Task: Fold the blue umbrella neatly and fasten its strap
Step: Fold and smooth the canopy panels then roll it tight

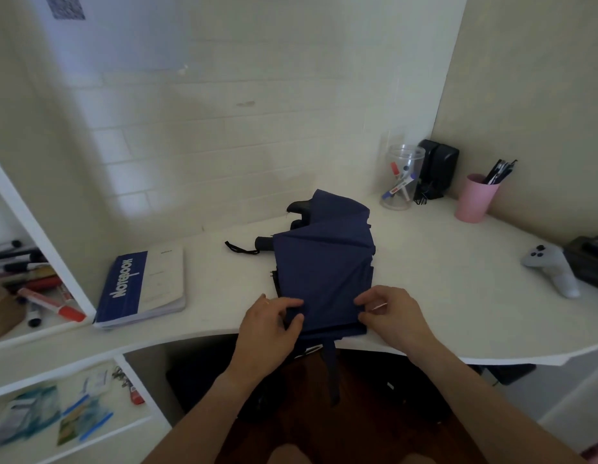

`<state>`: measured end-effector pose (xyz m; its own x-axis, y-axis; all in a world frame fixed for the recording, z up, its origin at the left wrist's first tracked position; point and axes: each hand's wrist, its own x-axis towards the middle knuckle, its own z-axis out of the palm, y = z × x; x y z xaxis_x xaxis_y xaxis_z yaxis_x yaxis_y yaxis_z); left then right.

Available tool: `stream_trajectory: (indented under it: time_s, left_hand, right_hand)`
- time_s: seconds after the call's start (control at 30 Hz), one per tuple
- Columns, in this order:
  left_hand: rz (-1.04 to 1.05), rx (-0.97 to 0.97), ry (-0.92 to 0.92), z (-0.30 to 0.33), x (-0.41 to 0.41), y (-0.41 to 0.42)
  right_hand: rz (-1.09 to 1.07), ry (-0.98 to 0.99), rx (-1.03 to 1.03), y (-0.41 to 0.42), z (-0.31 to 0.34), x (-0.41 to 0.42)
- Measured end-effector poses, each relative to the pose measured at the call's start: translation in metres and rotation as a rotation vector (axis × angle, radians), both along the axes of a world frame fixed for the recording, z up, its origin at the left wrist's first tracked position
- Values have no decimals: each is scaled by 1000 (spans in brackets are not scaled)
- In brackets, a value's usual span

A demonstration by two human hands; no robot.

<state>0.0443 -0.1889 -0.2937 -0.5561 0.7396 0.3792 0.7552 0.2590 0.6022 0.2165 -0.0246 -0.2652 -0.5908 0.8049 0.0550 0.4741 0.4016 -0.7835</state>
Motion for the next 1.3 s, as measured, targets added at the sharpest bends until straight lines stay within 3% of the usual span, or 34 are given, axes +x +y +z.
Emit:
stream_trajectory:
  time_s: [0.1,0.17,0.23,0.37,0.5,0.6,0.7,0.8,1.03,1.1,1.23,1.3]
  left_hand:
    - [-16,1,106,-5,-4,-1]
    - [-19,-19,171,-6,-5,-2]
    - [-24,-23,248,-8,-8,-1]
    - [-12,-61,328,-11,-14,-6]
    - [18,-27,483,1,-17,-3]
    - [-206,51,581,17,-13,18]
    - [-356,-242,527,12,-17,34]
    - [-328,-489,491,-9,-26,27]
    - [-253,-483,524,-16,-24,21]
    - [-250,-494,506,-14,-23,19]
    - [-256,-486,494,-15,-22,19]
    - [-252,-481,497,-17,-23,19]
  right_hand:
    - [-43,49,439,-4,10,-11]
    - [112,103,671,-6,12,-24]
    - [282,-1,804,-2,4,-31]
    - [372,-233,769,12,-21,-24]
    - [464,-278,731,15,-37,-17]
    - [530,-329,674,17,-39,-18]
    - [561,-368,634,18,-37,-17]
    - [528,-477,569,21,-33,-10]
    - [514,-605,531,24,-21,-7]
    - [472,-525,396,23,-10,-7]
    - [-64,155,192,31,37,-23]
    - [-220,315,-15,42,64,-39]
